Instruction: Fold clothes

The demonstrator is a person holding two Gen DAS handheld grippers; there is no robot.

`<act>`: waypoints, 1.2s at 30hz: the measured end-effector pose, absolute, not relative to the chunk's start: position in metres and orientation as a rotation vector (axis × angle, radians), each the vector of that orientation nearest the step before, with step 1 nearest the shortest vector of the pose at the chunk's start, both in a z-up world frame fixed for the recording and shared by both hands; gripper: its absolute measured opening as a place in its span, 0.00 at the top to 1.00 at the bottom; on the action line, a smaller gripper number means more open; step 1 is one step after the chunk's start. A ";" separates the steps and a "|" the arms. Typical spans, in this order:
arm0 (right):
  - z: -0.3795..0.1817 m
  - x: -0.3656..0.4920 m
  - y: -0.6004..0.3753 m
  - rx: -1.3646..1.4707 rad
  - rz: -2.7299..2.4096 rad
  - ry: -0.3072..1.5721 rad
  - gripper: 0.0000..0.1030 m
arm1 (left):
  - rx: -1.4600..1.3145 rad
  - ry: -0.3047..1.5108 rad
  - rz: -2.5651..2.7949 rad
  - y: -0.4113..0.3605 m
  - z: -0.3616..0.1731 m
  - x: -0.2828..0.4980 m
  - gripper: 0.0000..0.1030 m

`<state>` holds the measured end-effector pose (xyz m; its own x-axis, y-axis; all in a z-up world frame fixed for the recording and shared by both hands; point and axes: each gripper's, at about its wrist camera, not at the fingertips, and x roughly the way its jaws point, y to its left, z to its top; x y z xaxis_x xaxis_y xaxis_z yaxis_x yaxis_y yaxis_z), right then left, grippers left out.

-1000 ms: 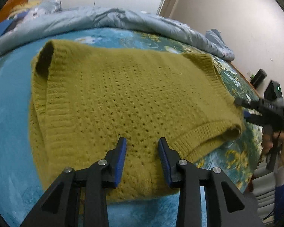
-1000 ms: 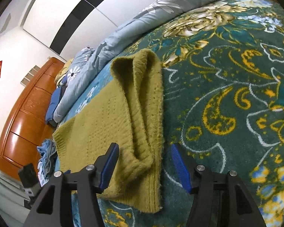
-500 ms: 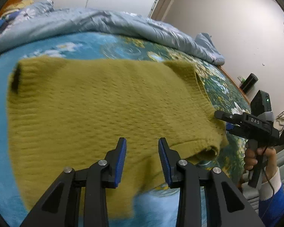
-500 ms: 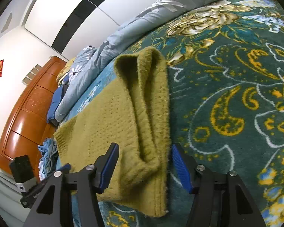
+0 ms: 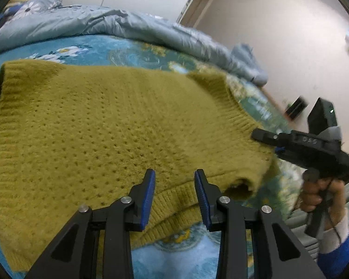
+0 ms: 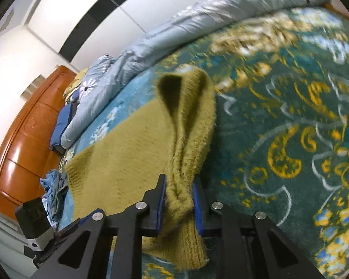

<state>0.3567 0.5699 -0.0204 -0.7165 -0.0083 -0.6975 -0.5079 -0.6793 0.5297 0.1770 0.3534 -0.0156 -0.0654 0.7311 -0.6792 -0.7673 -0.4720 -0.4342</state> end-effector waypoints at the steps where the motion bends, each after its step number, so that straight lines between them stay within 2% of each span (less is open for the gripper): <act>1: -0.011 0.353 0.566 -0.998 2.454 1.037 0.79 | -1.078 0.026 1.762 0.346 -0.012 0.174 0.65; 13: 0.081 0.247 0.457 -1.114 2.672 0.533 0.79 | -1.005 -0.222 1.940 0.237 0.013 0.110 0.65; 18: 0.102 0.208 0.390 -1.129 2.832 0.416 0.79 | -1.002 -0.315 2.024 0.193 0.014 0.086 0.65; 23: 0.080 0.170 0.321 -1.278 2.928 0.313 0.79 | -1.056 -0.391 2.074 0.159 0.000 0.064 0.65; 30: 0.007 0.141 0.278 -1.538 2.853 0.255 0.79 | -1.099 -0.399 2.081 0.141 -0.014 0.051 0.65; 36: 0.020 0.157 0.278 -1.477 2.886 0.229 0.79 | -1.047 -0.388 2.012 0.156 -0.001 0.050 0.65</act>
